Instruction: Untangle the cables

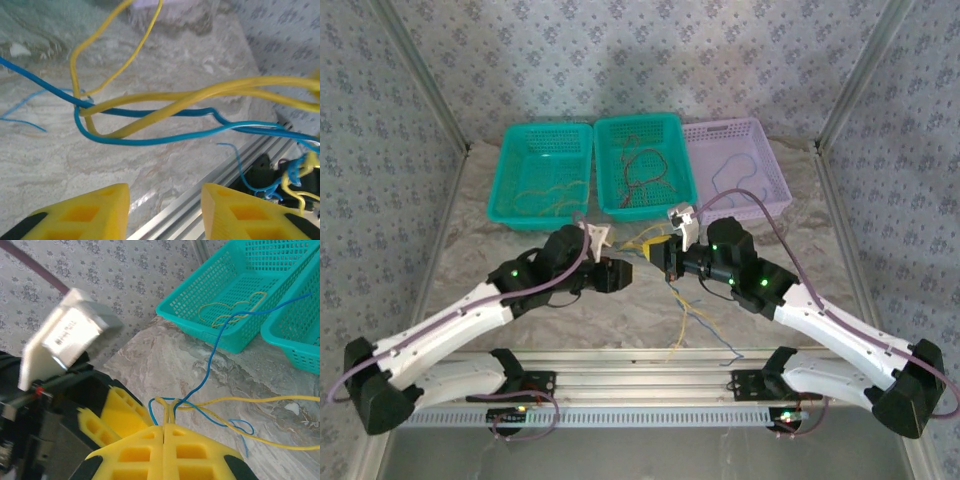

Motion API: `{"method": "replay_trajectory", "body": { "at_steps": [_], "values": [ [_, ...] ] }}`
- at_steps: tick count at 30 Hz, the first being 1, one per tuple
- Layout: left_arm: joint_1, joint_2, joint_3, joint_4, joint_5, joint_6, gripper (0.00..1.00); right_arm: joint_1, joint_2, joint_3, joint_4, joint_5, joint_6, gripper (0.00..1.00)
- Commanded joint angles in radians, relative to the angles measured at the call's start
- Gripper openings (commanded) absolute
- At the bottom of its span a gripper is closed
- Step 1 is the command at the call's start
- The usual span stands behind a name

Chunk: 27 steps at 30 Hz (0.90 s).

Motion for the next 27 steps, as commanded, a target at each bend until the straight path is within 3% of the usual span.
{"method": "replay_trajectory", "body": {
  "at_steps": [1, 4, 6, 14, 27],
  "values": [
    [-0.007, -0.114, -0.053, 0.122, -0.053, -0.037, 0.52, 0.008, -0.003, 0.0, 0.038, -0.014, 0.022, 0.0],
    [-0.017, -0.18, -0.105, 0.187, -0.088, -0.074, 0.69, 0.009, 0.004, 0.0, 0.042, -0.015, 0.025, 0.0],
    [-0.027, -0.219, -0.142, 0.231, -0.119, -0.101, 0.72, 0.009, 0.007, -0.001, 0.046, -0.017, 0.024, 0.0],
    [-0.039, -0.231, -0.241, 0.359, -0.168, -0.251, 0.7, 0.012, 0.022, -0.009, 0.079, -0.027, 0.042, 0.0],
    [-0.056, -0.175, -0.248, 0.445, -0.256, -0.309, 0.69, 0.037, 0.037, -0.02, 0.118, -0.032, 0.051, 0.0]
  ]
}}
